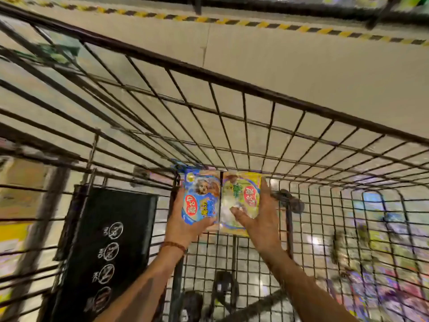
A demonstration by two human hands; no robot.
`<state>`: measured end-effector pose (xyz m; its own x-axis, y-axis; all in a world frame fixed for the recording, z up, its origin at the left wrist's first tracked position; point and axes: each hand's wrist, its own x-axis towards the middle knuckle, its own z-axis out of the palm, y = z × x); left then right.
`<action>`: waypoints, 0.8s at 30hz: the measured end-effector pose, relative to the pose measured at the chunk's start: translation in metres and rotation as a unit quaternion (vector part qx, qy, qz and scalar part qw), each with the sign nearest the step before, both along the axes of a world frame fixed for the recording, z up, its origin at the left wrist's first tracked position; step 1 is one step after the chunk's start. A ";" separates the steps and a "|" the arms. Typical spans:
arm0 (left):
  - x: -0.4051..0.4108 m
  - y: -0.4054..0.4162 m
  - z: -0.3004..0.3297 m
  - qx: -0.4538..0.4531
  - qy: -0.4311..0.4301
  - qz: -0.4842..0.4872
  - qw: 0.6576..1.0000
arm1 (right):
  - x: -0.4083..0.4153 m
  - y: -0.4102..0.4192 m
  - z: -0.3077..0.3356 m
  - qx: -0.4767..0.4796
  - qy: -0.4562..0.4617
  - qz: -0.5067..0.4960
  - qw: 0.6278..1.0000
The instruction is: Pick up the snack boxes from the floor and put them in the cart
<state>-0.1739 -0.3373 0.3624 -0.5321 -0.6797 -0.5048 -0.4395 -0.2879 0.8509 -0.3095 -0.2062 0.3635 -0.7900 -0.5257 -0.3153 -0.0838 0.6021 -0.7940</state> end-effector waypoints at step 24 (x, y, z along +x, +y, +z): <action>-0.009 -0.001 0.053 -0.374 -0.310 -0.221 0.846 | 0.010 -0.008 0.052 0.293 0.195 0.097 0.931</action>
